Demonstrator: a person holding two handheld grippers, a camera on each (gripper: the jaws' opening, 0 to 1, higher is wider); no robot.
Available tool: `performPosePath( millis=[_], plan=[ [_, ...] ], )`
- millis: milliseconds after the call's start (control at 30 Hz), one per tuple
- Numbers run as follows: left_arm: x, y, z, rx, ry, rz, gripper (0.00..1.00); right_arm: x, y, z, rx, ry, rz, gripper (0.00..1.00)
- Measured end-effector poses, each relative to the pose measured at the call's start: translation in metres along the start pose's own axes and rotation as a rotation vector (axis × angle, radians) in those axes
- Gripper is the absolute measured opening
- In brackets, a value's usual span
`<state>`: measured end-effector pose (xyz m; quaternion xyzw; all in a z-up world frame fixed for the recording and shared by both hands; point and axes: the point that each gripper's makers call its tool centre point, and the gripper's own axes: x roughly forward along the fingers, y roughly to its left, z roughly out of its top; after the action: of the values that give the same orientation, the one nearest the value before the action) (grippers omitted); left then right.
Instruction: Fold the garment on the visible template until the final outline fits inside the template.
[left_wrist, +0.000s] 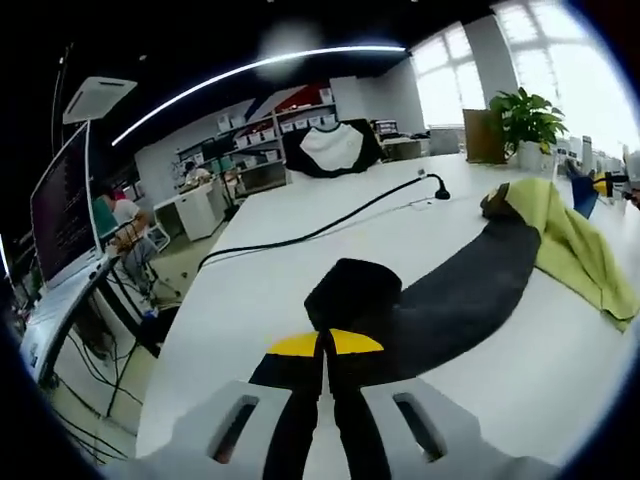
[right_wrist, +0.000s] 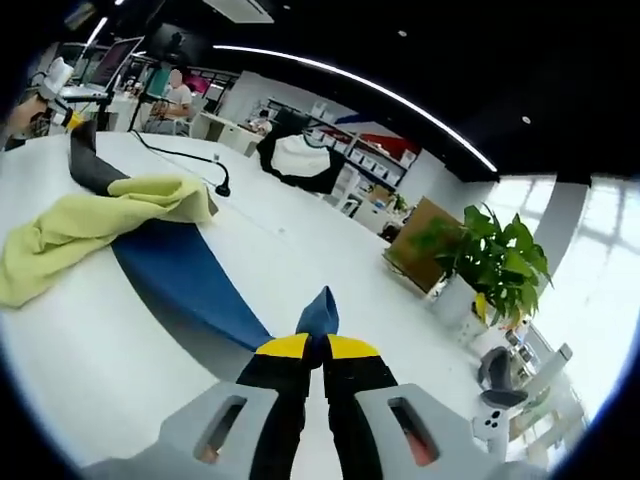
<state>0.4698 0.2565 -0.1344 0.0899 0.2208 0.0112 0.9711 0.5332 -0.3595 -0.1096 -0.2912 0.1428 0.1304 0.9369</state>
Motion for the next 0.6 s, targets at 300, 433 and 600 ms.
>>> performPosePath(
  millis=[300,433,600],
  plan=[
    [0.003,0.005,-0.016,-0.039,0.011,0.018,0.01,0.002,0.0,-0.017,0.028,0.033,0.003,0.02],
    [0.005,0.009,-0.021,-0.069,0.021,0.03,0.01,0.003,-0.002,-0.019,0.012,0.027,-0.009,0.02],
    [0.006,0.016,-0.027,-0.089,0.033,0.046,0.0,0.008,-0.007,-0.032,0.036,0.047,-0.01,0.02]
  ],
)
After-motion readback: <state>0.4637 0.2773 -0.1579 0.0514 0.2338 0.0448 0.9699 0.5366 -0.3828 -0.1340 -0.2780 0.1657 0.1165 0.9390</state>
